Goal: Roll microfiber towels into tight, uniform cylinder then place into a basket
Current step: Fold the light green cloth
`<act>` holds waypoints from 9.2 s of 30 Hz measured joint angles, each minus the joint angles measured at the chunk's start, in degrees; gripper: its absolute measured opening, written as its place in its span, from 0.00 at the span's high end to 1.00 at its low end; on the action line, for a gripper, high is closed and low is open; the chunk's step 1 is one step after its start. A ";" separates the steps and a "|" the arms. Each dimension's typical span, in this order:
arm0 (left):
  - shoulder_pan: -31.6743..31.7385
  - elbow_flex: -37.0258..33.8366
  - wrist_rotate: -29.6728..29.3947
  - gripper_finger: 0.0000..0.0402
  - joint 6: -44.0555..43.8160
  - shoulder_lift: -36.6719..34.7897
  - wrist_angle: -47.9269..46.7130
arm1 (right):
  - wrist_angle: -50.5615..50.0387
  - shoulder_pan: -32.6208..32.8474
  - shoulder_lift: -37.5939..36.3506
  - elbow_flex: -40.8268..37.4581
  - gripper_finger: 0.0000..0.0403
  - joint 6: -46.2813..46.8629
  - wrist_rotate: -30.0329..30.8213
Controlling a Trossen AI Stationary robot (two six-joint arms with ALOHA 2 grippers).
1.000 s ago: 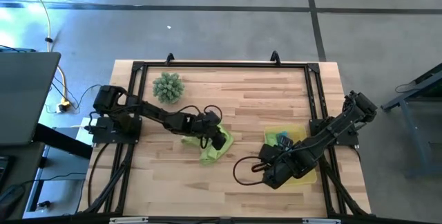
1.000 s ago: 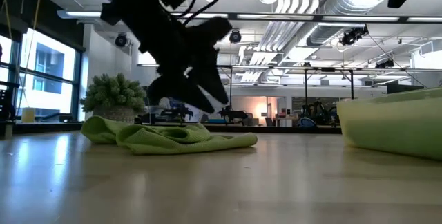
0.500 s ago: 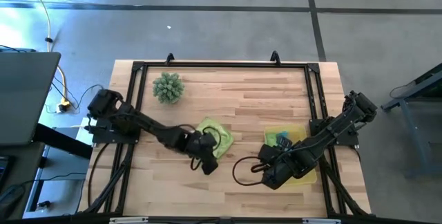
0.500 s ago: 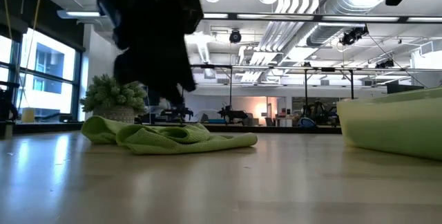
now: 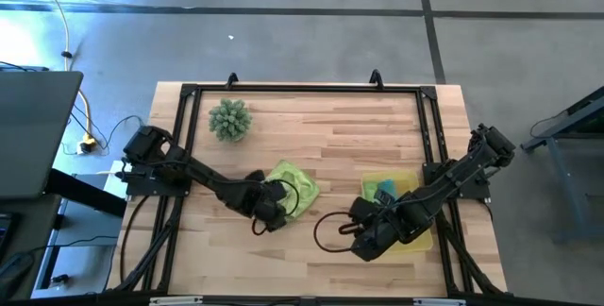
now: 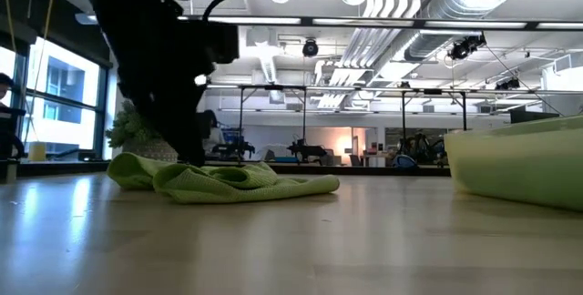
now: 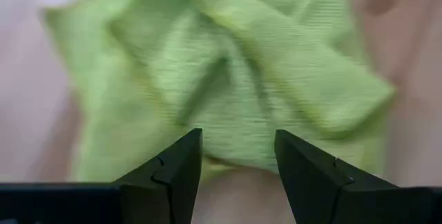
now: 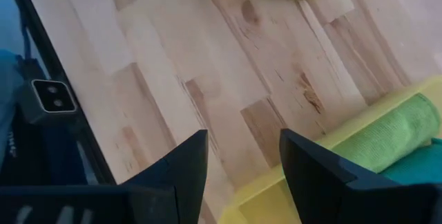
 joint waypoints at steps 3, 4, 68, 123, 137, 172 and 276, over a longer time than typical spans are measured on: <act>0.03 0.00 -2.63 0.57 1.76 -0.04 -5.27 | 0.92 0.00 0.01 0.00 0.57 0.38 -0.09; 0.33 0.00 -3.15 0.57 2.08 -0.01 -6.56 | 0.86 0.00 0.01 -0.01 0.57 0.29 -0.11; -4.50 -3.98 14.12 0.57 10.31 -5.01 13.46 | 56.58 -4.82 13.73 -25.25 0.57 -46.82 18.22; -5.08 -3.98 13.96 0.57 10.08 -4.98 11.95 | 47.54 -5.18 22.38 -18.10 0.88 -28.11 17.70; -5.08 -3.98 11.21 0.57 10.70 -4.96 13.07 | 27.61 -4.60 17.07 -7.34 0.99 -31.39 13.62; -4.95 -3.96 -20.84 0.57 23.14 -5.20 31.57 | -28.95 -1.50 15.10 41.25 1.00 -67.96 21.74; -1.58 -3.98 -1.18 0.57 20.30 5.25 46.14 | 27.20 -17.91 -0.09 -23.02 0.81 -22.05 -2.58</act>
